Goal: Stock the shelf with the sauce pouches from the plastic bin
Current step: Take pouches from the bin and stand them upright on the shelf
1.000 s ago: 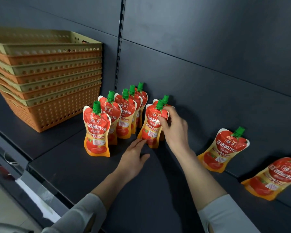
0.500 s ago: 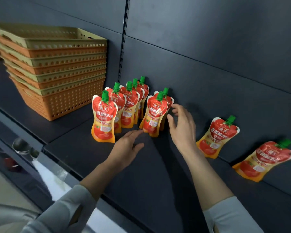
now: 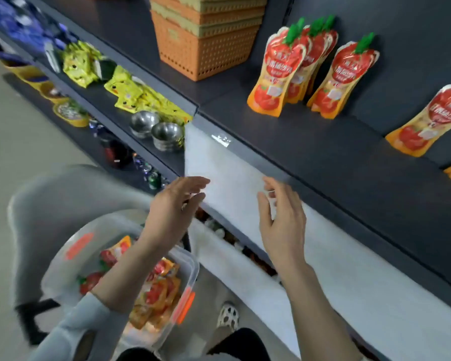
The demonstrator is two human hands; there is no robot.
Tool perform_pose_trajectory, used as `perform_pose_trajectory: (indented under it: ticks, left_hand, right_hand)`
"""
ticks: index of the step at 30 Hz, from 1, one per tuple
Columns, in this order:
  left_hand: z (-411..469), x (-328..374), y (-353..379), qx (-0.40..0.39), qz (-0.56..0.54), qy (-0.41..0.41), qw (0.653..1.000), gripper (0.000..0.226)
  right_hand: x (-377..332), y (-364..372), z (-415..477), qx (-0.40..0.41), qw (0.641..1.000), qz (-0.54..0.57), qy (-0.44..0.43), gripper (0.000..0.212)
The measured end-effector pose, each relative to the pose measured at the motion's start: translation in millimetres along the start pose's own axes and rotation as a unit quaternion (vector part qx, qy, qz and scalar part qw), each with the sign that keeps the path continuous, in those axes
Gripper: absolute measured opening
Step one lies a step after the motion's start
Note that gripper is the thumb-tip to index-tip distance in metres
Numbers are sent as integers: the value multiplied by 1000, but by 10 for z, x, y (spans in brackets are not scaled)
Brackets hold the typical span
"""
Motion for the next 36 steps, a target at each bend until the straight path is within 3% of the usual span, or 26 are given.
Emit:
perform_pose_trajectory:
  ticks: [3,7,11,14,17,20,23,27,29,33,36]
  left_hand:
    - [-641,-627,-224,9,-2,-101,995,27]
    - [-1561,-1442,-361,41,13,-257,965,27]
    - [-2409,-2037,-155,29,-13,-421,907,28]
    - [-2782,-2253,78,20,-28,-475,879,34]
    - [-2914,-2431,279,10,-12,-507,862,41]
    - [-2885,-2586,453,4,8,-515,857,46]
    - [-2816,-2793,602,-11,37,-513,858,58]
    - [-2676,-3108,799,-30,96,-484,869,72]
    - [-2584,-3277,889,-68,155,-473,864,78]
    - [-2441,-3645,1012,-180,272,-457,827,91]
    - [-2430,-3858,1095,-253,310,-450,799,84]
  right_hand:
    - [-114,540,-671,-65,996,43,35,28]
    - [-18,1307,-1501,-220,970,56,81,30]
    - [172,1961,-1998,-397,908,27,129,35]
    - [300,2476,-2135,-501,855,-5,133,42]
    - [412,3160,-2149,-562,822,-40,79,54]
    - [429,4015,-2080,-583,804,-103,-50,62]
    - [276,4775,-1971,-570,781,-169,-193,57]
    - [296,5303,-2065,-589,707,-282,-271,61]
    - [299,5335,-2106,-573,693,-314,-304,56]
    - [255,5143,-2063,-561,723,-278,-292,35]
    - [394,4795,-1999,-550,778,-214,-219,21]
Point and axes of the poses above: each hand's wrist, its own z-axis towards the middle knuckle, its own y-axis out of the palm, x = y × z, the point moved 7 cm from there along z, towards the middle knuckle, and after that the axes turned 9 degrees about z, right-handed, at the moved point
